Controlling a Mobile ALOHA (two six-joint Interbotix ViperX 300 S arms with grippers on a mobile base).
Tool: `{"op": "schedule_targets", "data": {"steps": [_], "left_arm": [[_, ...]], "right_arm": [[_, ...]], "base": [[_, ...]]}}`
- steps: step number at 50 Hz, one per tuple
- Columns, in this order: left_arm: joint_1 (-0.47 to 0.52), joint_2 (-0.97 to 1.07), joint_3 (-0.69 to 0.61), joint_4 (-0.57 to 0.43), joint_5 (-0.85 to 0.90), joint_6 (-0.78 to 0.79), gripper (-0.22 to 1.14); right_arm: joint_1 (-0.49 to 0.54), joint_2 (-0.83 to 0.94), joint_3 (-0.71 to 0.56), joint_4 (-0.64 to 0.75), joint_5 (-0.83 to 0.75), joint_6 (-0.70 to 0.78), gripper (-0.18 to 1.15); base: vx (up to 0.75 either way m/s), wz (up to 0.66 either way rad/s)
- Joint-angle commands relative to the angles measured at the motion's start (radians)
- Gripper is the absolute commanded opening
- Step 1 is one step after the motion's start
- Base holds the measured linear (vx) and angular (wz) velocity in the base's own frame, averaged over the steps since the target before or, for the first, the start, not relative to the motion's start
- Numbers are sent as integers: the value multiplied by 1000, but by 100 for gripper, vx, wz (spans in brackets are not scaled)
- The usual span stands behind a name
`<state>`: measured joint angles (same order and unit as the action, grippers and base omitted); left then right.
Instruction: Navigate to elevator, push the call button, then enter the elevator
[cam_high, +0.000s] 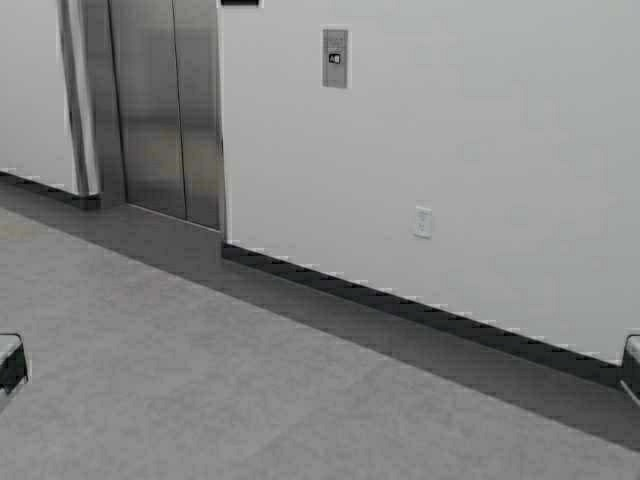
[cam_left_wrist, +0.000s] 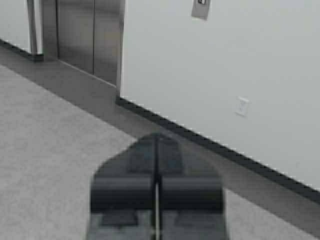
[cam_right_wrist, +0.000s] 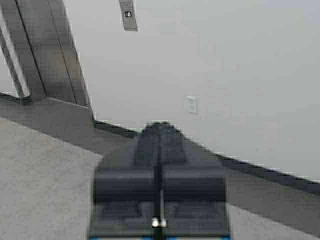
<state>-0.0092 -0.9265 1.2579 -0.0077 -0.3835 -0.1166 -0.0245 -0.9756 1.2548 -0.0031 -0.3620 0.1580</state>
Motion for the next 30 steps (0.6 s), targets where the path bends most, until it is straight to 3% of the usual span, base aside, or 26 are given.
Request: {"op": "schedule_targets", "data": {"steps": [1, 30], "left_arm": [[0, -9, -18, 2, -8, -2, 2], [0, -3, -6, 2, -9, 3, 2]], "right_arm": [[2, -6, -9, 0, -8, -2, 5], [2, -28, 2, 2, -8, -3, 5]], "base": [[74, -4], [71, 6]]}}
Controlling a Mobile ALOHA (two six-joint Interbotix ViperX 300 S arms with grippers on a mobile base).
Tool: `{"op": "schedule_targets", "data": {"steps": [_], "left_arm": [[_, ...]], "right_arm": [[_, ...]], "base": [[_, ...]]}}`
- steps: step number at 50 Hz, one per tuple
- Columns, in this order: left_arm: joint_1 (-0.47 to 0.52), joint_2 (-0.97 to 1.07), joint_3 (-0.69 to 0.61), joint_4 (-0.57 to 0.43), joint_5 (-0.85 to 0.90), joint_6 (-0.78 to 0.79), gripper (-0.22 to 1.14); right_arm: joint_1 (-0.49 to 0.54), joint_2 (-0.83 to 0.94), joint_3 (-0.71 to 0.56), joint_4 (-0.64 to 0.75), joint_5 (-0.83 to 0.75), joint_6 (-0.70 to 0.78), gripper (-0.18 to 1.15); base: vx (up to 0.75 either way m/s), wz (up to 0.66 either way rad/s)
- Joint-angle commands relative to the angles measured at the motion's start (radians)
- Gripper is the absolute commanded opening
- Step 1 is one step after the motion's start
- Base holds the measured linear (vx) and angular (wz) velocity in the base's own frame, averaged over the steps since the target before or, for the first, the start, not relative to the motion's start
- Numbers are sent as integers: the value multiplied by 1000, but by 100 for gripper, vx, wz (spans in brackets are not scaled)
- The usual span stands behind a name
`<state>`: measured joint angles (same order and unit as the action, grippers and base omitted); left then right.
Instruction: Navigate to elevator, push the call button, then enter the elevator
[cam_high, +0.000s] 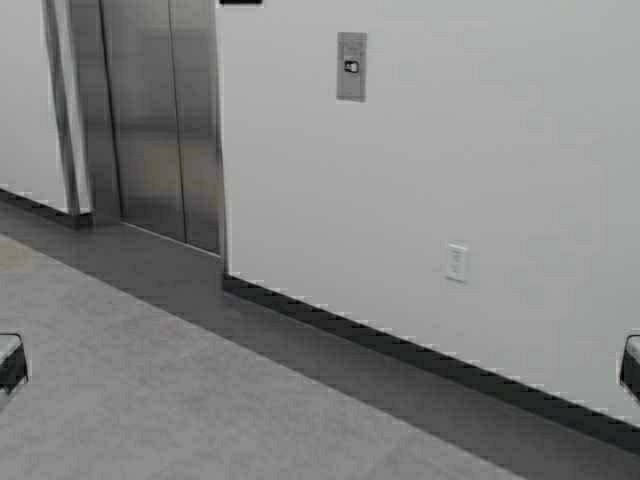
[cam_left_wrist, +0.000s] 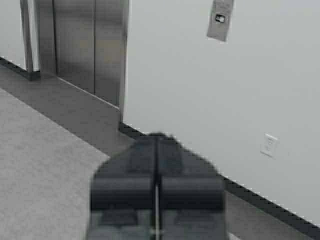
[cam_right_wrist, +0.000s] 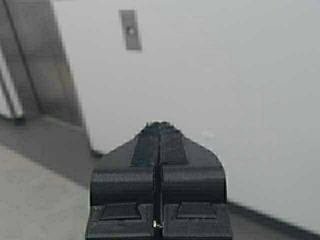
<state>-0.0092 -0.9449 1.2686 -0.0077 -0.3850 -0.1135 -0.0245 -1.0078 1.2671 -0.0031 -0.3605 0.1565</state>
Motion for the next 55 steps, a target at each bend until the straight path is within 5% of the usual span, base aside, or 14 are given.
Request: {"op": "schedule_targets", "data": {"steps": [1, 55], "left_arm": [[0, 17, -15, 2, -8, 0, 2], [0, 3, 8, 2, -5, -6, 2]], "right_arm": [[2, 5, -11, 0, -9, -3, 5], [2, 58, -38, 0, -9, -2, 5]], "base": [[68, 18], [58, 10]]}}
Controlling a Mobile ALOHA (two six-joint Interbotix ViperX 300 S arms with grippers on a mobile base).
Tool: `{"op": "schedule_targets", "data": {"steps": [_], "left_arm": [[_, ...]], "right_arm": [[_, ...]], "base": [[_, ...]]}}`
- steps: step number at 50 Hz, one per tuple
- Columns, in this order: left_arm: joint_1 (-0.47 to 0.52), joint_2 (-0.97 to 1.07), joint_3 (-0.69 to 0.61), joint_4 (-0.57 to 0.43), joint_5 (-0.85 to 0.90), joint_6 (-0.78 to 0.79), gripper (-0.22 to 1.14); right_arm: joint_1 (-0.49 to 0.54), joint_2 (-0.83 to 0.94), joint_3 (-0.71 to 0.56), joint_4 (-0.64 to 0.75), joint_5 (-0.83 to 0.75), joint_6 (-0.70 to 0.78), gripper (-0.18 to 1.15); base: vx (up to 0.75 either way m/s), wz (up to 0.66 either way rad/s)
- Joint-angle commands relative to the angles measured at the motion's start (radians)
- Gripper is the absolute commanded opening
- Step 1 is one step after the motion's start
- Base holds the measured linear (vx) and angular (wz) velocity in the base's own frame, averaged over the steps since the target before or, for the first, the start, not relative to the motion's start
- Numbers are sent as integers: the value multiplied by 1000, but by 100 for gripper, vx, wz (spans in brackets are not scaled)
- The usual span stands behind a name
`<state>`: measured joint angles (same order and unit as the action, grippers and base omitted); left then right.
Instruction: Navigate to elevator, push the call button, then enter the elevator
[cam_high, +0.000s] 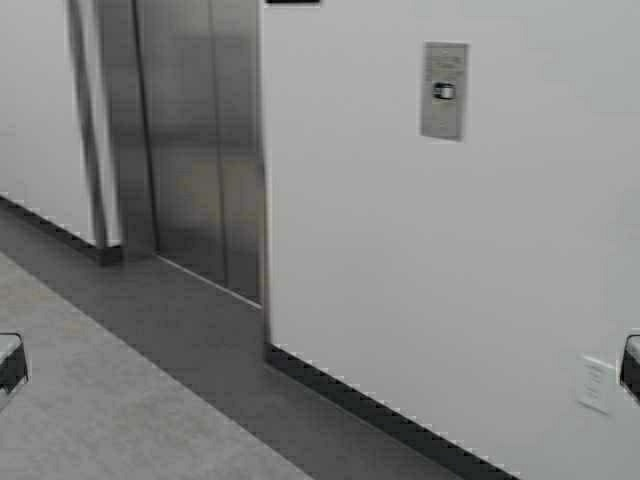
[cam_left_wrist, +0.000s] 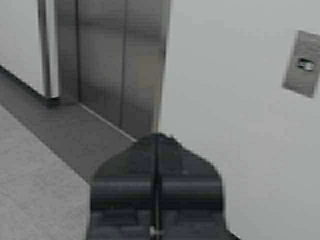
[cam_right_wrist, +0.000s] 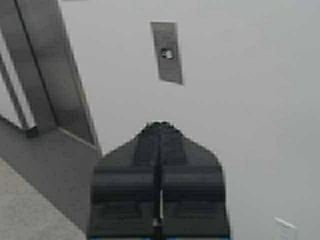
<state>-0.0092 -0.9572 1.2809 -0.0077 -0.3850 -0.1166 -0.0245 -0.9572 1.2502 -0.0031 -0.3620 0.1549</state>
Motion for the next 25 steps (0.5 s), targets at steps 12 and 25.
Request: {"op": "schedule_targets", "data": {"steps": [12, 25], "left_arm": [[-8, 20, 9, -3, -6, -12, 2], [-28, 18, -3, -3, -8, -14, 2]], "right_arm": [[32, -6, -21, -15, 44, -8, 5], [41, 0, -52, -51, 160, -11, 5]], "base": [[54, 31], [49, 13]]}}
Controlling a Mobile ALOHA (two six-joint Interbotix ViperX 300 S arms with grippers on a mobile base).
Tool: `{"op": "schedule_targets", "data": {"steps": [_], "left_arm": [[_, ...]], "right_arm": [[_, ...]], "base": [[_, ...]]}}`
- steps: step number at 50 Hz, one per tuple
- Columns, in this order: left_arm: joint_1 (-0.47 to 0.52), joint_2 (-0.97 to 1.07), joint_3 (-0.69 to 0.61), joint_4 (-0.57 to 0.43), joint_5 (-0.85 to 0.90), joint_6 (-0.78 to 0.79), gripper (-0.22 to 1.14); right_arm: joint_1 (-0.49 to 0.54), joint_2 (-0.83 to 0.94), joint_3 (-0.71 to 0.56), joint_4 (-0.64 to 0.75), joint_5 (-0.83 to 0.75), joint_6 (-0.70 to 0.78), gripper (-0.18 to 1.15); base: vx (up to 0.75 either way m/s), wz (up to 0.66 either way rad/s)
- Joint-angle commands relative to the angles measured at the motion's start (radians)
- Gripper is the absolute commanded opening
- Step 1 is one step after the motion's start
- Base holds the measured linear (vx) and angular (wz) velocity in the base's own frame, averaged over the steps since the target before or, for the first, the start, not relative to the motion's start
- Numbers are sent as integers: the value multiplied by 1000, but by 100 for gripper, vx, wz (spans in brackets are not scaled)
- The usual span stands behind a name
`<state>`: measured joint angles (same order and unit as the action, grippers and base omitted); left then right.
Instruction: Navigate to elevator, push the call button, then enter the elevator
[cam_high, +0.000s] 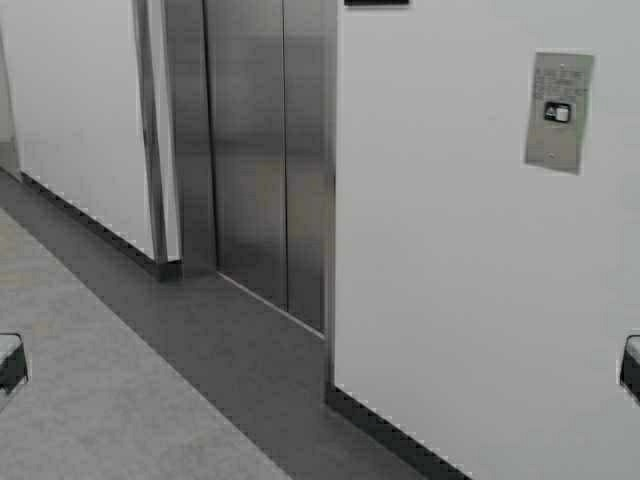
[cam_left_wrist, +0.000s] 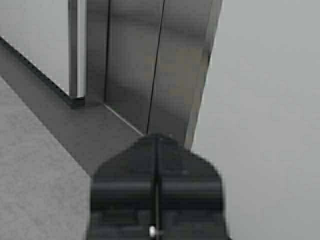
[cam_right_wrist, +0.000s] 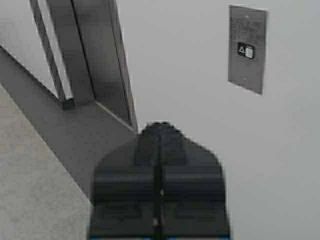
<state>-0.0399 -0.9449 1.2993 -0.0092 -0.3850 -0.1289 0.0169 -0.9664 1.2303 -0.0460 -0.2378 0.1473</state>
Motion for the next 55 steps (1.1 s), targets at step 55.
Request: {"op": "schedule_targets", "data": {"steps": [55], "left_arm": [[-29, -132, -25, -3, 69, -9, 2]], "right_arm": [[301, 364, -385, -609, 962, -11, 6]], "base": [[36, 0]]}}
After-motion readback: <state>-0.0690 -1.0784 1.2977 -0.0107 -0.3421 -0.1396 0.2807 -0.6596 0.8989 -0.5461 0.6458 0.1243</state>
